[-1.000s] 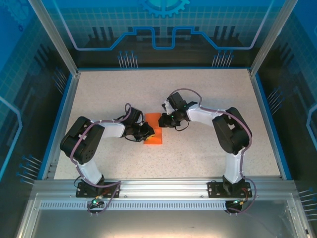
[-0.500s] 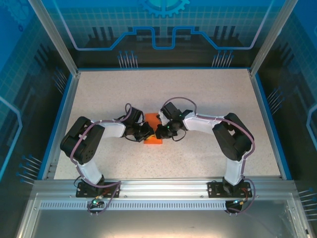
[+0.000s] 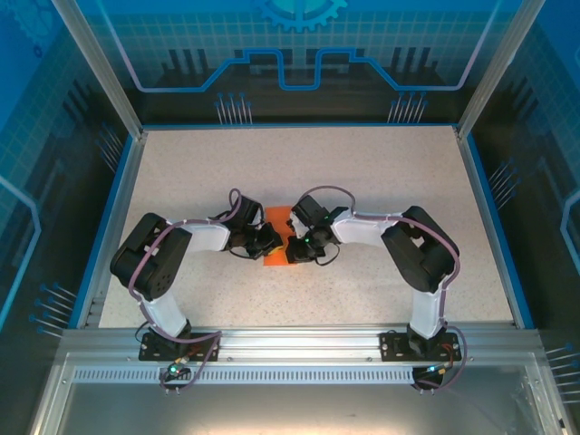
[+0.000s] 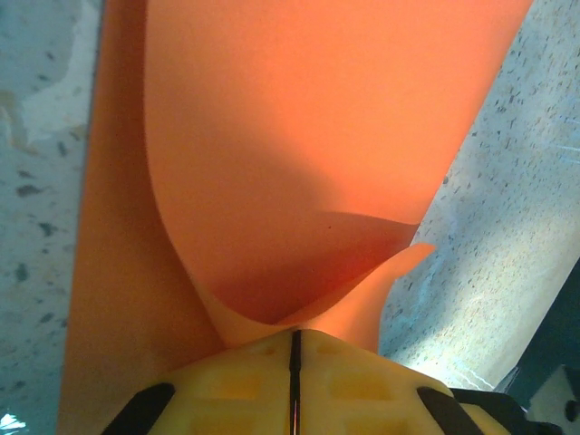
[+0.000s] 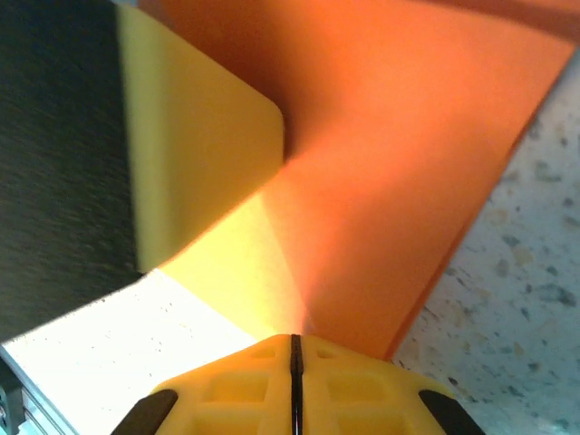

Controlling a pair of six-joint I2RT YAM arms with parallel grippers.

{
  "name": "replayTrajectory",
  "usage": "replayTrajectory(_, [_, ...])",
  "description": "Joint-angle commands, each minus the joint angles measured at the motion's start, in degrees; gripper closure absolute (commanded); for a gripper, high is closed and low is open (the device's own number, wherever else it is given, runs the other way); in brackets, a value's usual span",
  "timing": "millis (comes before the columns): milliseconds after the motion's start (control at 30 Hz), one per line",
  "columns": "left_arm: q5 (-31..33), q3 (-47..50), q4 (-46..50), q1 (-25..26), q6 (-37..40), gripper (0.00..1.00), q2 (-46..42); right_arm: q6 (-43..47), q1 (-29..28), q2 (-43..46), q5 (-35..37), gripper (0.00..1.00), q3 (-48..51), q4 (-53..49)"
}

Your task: Fold a paper plane with a square sheet of paper (pick it up from the middle)

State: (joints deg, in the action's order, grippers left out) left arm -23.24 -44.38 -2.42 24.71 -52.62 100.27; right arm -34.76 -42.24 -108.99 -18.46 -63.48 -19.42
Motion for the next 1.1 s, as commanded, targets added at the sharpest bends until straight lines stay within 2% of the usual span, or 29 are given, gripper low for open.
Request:
replayTrajectory(0, [4.3, 1.2, 3.8, 0.3, -0.9, 0.88, 0.8, -1.4, 0.2, -0.4, -2.2, 0.90, 1.4, 0.2])
replayTrajectory(233, [4.4, 1.3, 3.8, 0.3, -0.9, 0.88, 0.4, -1.5, 0.8, 2.8, -3.6, 0.90, 0.8, 1.1])
replayTrajectory(567, [4.5, 1.4, 3.7, 0.3, -0.9, 0.88, 0.4, -0.9, 1.5, 0.1, -1.1, 0.90, 0.4, 0.6])
replayTrajectory(833, [4.6, 1.2, 3.7, 0.3, -0.8, 0.88, 0.6, -0.8, 2.8, -0.8, -6.4, 0.90, 4.5, 1.8])
replayTrajectory(1067, [4.6, 1.4, 3.6, 0.3, -0.8, 0.88, 0.5, 0.1, 3.7, 4.1, -6.4, 0.89, 3.4, -0.2])
